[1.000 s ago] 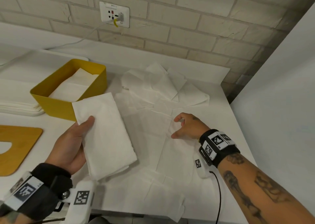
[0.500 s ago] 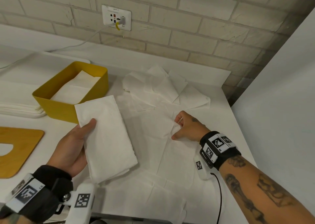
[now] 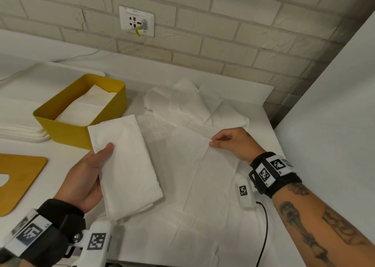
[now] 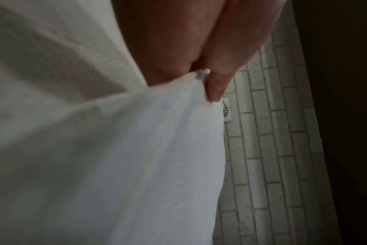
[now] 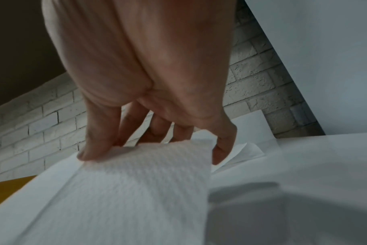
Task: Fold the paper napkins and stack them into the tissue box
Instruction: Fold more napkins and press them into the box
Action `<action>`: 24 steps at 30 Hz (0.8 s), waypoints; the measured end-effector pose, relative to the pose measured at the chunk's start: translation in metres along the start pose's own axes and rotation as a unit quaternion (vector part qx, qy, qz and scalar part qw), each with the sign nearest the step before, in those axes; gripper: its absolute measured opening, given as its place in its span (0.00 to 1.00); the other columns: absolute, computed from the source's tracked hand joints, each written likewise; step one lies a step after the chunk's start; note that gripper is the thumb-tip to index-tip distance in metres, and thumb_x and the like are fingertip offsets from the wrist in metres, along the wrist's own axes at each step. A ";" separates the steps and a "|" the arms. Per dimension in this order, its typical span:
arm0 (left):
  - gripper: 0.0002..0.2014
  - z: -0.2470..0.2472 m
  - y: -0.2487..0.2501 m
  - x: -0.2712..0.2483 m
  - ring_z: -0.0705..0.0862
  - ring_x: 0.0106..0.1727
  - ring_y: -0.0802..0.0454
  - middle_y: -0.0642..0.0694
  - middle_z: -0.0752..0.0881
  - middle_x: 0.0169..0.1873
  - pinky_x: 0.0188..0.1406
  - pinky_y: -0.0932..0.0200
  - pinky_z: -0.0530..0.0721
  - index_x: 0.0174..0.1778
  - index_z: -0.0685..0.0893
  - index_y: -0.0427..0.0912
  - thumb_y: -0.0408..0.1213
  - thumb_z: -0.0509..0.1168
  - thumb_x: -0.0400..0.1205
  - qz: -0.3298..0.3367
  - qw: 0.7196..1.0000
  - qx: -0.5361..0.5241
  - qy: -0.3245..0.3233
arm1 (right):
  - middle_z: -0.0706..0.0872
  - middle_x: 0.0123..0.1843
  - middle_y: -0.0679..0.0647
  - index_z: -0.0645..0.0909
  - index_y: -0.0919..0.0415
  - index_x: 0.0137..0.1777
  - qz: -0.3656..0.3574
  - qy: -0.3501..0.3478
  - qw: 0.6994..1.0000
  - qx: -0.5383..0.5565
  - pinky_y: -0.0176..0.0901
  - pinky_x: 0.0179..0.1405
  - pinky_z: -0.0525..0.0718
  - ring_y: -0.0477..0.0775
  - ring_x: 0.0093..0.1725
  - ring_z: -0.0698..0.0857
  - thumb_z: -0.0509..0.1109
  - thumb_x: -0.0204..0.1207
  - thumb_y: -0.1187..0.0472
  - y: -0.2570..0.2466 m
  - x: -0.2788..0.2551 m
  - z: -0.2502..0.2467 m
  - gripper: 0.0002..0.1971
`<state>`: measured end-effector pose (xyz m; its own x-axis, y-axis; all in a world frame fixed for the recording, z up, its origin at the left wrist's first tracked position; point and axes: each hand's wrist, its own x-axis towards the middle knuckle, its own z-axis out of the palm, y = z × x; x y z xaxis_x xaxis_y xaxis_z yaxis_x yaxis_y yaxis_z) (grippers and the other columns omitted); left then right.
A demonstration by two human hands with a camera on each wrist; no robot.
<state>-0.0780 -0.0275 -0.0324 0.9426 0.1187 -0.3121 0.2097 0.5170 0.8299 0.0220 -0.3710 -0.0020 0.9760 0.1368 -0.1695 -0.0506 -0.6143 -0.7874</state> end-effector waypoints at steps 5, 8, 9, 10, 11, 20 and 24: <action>0.17 0.007 0.002 0.003 0.92 0.59 0.49 0.48 0.92 0.62 0.58 0.44 0.87 0.74 0.82 0.51 0.42 0.63 0.89 0.011 1.000 0.001 -0.001 | 0.92 0.41 0.46 0.92 0.57 0.42 -0.020 0.051 0.998 0.008 0.26 0.46 0.80 0.41 0.45 0.88 0.85 0.70 0.56 0.001 -0.004 -0.002 0.07; 0.17 0.009 0.003 0.006 0.92 0.60 0.48 0.48 0.92 0.62 0.54 0.46 0.92 0.74 0.82 0.50 0.42 0.62 0.89 0.011 1.000 0.003 -0.004 | 0.94 0.42 0.50 0.92 0.55 0.42 -0.054 0.067 0.996 0.038 0.29 0.51 0.85 0.48 0.46 0.90 0.85 0.69 0.59 0.000 -0.007 -0.010 0.05; 0.17 0.010 0.003 0.006 0.92 0.60 0.48 0.48 0.92 0.62 0.53 0.46 0.92 0.74 0.82 0.50 0.42 0.62 0.89 0.010 1.000 0.004 -0.005 | 0.94 0.43 0.52 0.93 0.54 0.44 -0.058 0.061 0.996 0.037 0.27 0.51 0.85 0.50 0.48 0.90 0.85 0.69 0.59 0.000 -0.008 -0.013 0.05; 0.17 0.012 0.003 0.007 0.92 0.59 0.49 0.48 0.92 0.62 0.52 0.47 0.93 0.74 0.82 0.50 0.42 0.63 0.89 0.010 1.000 0.004 -0.005 | 0.94 0.44 0.54 0.92 0.53 0.45 -0.060 0.055 0.996 0.032 0.24 0.50 0.84 0.50 0.49 0.90 0.84 0.70 0.60 -0.001 -0.009 -0.015 0.05; 0.17 0.013 0.003 0.007 0.93 0.58 0.49 0.48 0.92 0.61 0.52 0.47 0.93 0.73 0.82 0.50 0.42 0.63 0.89 0.010 1.000 0.004 -0.004 | 0.94 0.44 0.56 0.92 0.51 0.46 -0.062 0.052 0.996 0.026 0.22 0.49 0.82 0.51 0.50 0.90 0.83 0.72 0.60 0.000 -0.009 -0.017 0.05; 0.18 0.017 0.001 0.010 0.92 0.59 0.47 0.47 0.92 0.62 0.55 0.45 0.87 0.75 0.82 0.50 0.43 0.64 0.88 0.001 1.000 0.010 -0.007 | 0.92 0.45 0.43 0.88 0.47 0.45 -0.069 0.049 0.996 -0.009 0.23 0.51 0.75 0.35 0.49 0.86 0.76 0.80 0.58 0.009 -0.007 -0.020 0.04; 0.18 0.017 0.002 0.012 0.93 0.56 0.49 0.48 0.92 0.61 0.44 0.50 0.93 0.74 0.82 0.50 0.43 0.64 0.88 0.003 1.000 0.008 -0.011 | 0.91 0.47 0.39 0.88 0.47 0.47 -0.072 0.079 0.994 0.020 0.20 0.52 0.77 0.30 0.49 0.86 0.75 0.81 0.59 0.011 -0.006 -0.025 0.05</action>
<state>-0.0623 -0.0393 -0.0265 0.9492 0.1029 -0.2974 0.2081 0.5036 0.8385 0.0211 -0.3981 0.0048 0.9947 0.0954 0.0394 0.0867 -0.5650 -0.8205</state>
